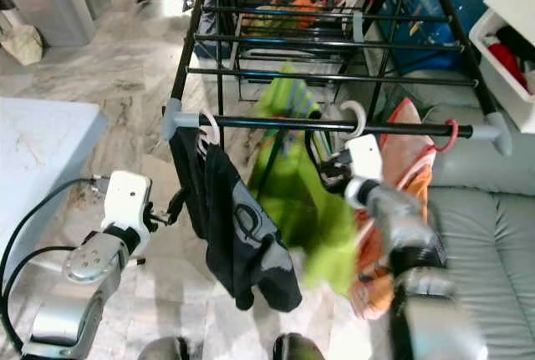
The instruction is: Hang hanger
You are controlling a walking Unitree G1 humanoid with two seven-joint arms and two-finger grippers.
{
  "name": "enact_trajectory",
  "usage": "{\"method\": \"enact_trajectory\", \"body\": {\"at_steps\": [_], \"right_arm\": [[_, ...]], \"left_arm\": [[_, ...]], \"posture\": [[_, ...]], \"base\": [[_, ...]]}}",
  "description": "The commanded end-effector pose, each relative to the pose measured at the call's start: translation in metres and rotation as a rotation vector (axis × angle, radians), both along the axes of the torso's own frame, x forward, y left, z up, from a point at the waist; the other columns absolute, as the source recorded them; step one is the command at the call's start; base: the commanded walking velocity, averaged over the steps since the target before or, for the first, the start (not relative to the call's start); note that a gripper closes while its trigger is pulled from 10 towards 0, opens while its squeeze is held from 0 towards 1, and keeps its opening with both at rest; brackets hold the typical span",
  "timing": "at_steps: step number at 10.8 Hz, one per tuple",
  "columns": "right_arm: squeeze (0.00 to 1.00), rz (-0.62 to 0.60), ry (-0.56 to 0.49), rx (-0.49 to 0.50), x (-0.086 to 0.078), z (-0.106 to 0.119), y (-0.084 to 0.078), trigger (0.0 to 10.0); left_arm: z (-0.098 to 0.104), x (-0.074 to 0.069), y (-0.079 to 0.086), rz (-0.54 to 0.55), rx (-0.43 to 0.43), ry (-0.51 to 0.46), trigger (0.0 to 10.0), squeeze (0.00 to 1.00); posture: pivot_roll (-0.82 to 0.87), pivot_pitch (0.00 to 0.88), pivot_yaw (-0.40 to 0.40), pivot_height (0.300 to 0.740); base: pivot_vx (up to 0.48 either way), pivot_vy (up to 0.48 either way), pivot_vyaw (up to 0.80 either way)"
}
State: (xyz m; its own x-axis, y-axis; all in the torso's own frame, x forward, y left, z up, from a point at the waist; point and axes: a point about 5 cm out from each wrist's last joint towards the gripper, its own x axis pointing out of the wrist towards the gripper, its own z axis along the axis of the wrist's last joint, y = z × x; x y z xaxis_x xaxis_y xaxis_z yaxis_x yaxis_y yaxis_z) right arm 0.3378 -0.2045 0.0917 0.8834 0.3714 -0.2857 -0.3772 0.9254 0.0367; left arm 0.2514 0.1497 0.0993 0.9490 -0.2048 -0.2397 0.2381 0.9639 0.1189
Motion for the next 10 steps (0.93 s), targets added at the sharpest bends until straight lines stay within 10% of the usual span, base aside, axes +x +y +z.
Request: {"method": "enact_trajectory", "body": {"at_steps": [1, 2, 3, 6, 10], "right_arm": [[0.00, -0.028, -0.152, 0.030, 0.002, 0.030, 0.003, 0.0], [0.00, -0.067, -0.201, 0.024, -0.021, 0.026, 0.014, 0.1], [0.00, -0.157, -0.203, 0.036, -0.051, 0.015, 0.022, 9.6], [0.00, -0.356, -0.229, -0.136, -0.089, 0.015, 0.009, 10.0], [0.00, -0.422, 0.246, -0.163, -0.120, -0.042, -0.011, 10.0]], "left_arm": [[0.000, -0.001, 0.001, -0.002, -0.006, -0.005, 10.0, 0.00], [0.003, -0.003, 0.005, 0.029, -0.021, -0.022, 10.0, 0.00], [0.003, -0.006, 0.005, 0.035, -0.038, -0.023, 10.0, 0.00], [0.011, -0.005, -0.002, 0.003, -0.063, -0.063, 10.0, 0.00], [0.010, -0.002, -0.007, -0.016, -0.054, -0.075, 10.0, 0.00]], "posture": [[0.01, 0.074, -0.028, 0.740], [0.01, 0.081, -0.038, 0.740], [0.01, 0.083, -0.039, 0.740], [0.00, 0.077, -0.026, 0.740], [-0.02, 0.079, -0.028, 0.740]], "base": [[0.000, 0.000, 0.00], [0.000, 0.000, 0.00], [0.000, 0.000, 0.00], [0.000, 0.000, 0.00], [0.000, 0.000, 0.00]]}}
